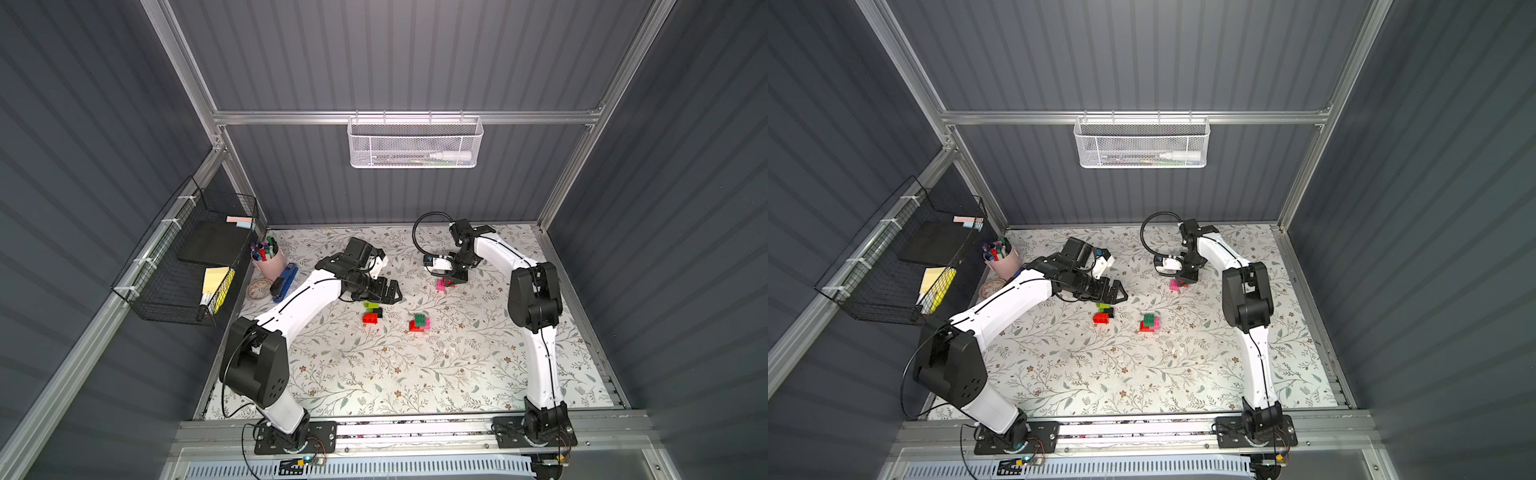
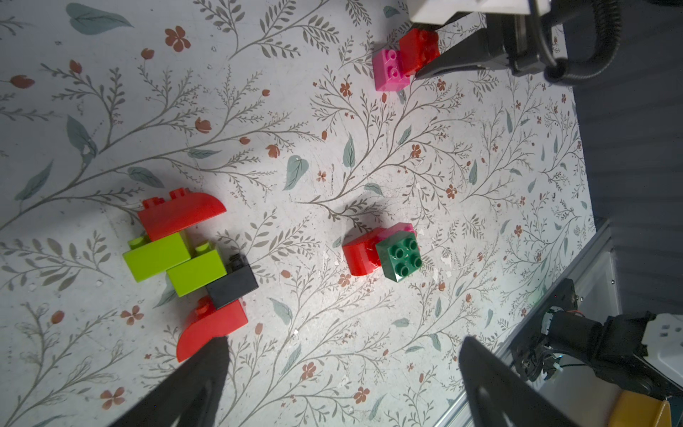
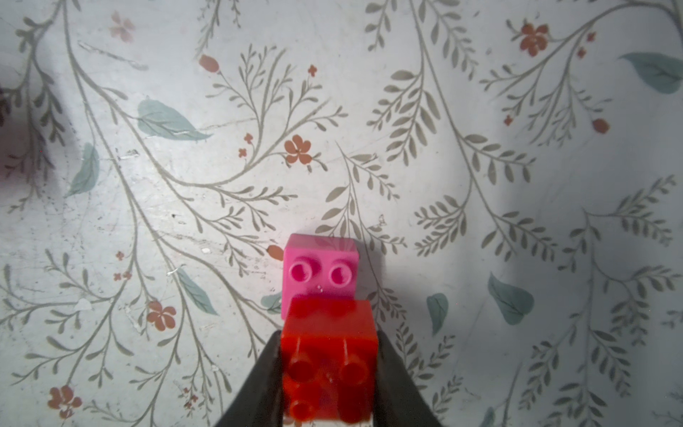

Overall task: Assemble the letter s with lego
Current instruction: Assemble the lego brick with the lego brick.

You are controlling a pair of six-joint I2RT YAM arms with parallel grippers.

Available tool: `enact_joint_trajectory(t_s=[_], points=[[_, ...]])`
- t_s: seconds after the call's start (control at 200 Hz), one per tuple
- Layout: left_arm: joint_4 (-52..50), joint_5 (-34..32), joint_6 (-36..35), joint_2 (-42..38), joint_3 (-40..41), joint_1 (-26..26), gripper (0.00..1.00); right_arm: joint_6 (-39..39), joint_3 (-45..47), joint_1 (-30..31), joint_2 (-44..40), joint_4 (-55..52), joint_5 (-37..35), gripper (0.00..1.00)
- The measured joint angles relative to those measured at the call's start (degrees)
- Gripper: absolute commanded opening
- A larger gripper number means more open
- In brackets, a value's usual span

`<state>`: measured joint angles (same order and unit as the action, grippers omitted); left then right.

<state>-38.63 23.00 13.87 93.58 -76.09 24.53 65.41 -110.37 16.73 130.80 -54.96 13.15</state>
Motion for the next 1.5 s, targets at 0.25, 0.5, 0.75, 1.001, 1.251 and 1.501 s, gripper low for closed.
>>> enact_joint_trajectory(t_s=[0.25,0.5,0.75,1.001,1.251,1.501], points=[[0.0,0.24,0.0,0.0,0.0,0.0,0.99,-0.02,0.0,0.0,0.09,-0.44,-0.07,0.19],[0.0,1.49,0.0,0.0,0.0,0.0,0.99,-0.46,-0.44,-0.02,0.87,-0.68,0.37,0.18],[0.0,1.7,-0.02,0.0,0.0,0.0,1.0,-0.31,-0.68,0.0,1.03,-1.01,0.2,0.18],[0.0,1.84,-0.02,0.0,0.0,0.0,0.99,2.05,-2.25,0.52,1.84,-2.32,-1.55,0.17],[-0.07,1.97,-0.09,0.0,0.0,0.0,1.0,3.87,-5.2,1.36,3.65,-4.59,-3.61,0.16],[-0.55,2.14,-0.7,0.0,0.0,0.0,1.0,4.17,-7.5,2.21,4.87,-6.49,-5.73,0.14]])
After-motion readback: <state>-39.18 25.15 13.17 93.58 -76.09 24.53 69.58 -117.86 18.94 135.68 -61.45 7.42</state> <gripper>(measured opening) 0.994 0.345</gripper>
